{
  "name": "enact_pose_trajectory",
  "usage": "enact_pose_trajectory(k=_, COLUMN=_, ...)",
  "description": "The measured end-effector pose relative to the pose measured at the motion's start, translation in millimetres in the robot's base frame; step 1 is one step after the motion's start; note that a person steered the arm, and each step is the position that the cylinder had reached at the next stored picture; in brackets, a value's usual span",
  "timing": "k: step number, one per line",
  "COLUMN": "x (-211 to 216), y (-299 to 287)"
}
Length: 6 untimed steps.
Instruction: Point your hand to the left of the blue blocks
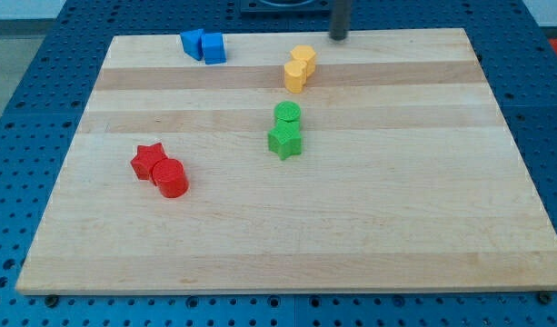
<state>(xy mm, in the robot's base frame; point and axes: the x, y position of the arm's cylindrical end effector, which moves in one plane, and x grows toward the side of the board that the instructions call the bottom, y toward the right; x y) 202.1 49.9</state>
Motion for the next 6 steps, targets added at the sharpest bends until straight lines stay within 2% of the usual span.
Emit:
enact_pose_trajectory(k=1, x=37.2, y=-60.2)
enact_pose_trajectory(k=3, x=104.8, y=-135.9)
enact_pose_trajectory(k=4, x=92.3, y=-201.5)
enact_pose_trajectory(k=5, x=46.0, y=-245.4)
enact_pose_trajectory(k=6, x=22.7, y=-269.8)
